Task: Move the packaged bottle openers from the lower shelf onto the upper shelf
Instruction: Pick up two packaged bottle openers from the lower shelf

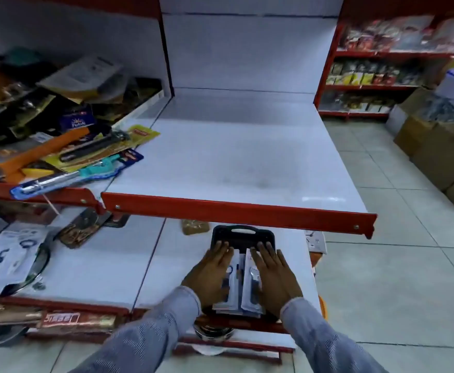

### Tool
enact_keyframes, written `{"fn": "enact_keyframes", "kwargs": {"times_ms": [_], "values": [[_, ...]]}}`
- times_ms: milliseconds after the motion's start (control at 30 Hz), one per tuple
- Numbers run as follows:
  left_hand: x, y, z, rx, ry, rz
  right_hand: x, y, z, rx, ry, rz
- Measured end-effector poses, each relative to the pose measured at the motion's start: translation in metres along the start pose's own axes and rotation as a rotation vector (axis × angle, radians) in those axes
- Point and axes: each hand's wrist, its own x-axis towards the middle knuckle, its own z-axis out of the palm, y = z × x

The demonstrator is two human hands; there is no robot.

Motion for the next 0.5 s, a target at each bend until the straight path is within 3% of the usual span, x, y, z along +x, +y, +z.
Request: {"fn": "enact_keyframes", "kwargs": {"times_ms": [67, 167, 367, 500], "values": [[0.027, -0.007, 0.002, 0.006, -0.187, -0.046, 0.025, 0.009, 0.006, 0.023, -0.331, 0.029], [0.062, -0.015, 0.003, 0.069, -0.322, -0.064, 0.062, 0.025, 0.014, -0.105, -0.531, -0.01], [0.091, -0.024, 0.018, 0.119, -0.349, -0.031, 0.075, 0.03, 0.029, -0.289, -0.481, -0.072], [0.082, -0.022, 0.003, 0.194, -0.238, 0.024, 0.069, 0.026, 0.024, -0.186, -0.395, -0.038]]}}
